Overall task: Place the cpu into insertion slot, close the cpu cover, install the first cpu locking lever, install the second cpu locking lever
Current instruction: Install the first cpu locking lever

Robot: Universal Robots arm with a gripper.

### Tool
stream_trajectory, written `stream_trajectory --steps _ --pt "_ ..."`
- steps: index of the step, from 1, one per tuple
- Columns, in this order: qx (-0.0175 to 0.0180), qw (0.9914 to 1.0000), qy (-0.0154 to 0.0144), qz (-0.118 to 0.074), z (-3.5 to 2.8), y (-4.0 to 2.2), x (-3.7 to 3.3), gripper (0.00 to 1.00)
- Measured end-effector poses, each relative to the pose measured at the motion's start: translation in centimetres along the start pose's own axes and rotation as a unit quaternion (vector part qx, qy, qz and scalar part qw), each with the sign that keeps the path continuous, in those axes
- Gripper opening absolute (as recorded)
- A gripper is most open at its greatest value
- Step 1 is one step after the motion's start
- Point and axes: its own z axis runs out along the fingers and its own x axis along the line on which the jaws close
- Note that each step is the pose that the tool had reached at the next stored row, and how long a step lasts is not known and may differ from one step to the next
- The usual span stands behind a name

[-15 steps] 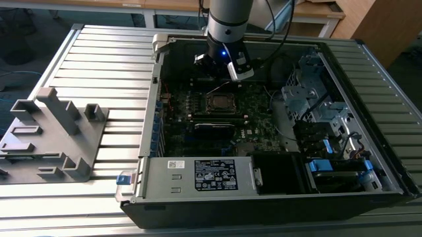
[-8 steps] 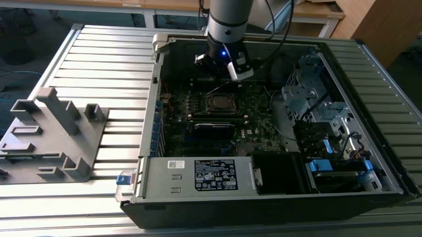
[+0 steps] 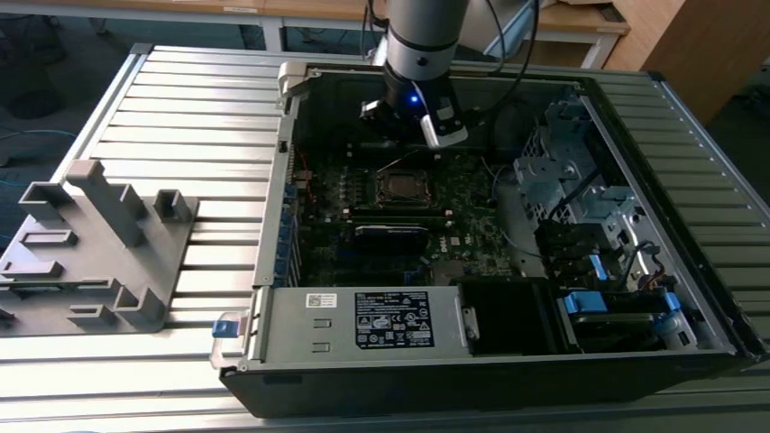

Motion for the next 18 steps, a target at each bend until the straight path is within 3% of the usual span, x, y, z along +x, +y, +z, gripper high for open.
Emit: stream_trajectory --steps 7,10,14,15,18 --pt "0.0001 1.0 -0.0003 0.0 0.06 0.04 -0.08 0.1" --pt "-0.0004 0.99998 -0.0055 -0.001 0.25 0.0 -0.08 0.1" --pt "-0.0013 0.99986 -0.0164 -0.003 0.48 -0.05 -0.08 0.1" --pt "-0.0015 0.99983 -0.018 -0.003 0.51 -0.05 -0.08 0.1" --pt "-0.0015 0.99983 -0.0181 -0.003 0.53 -0.05 -0.08 0.1"
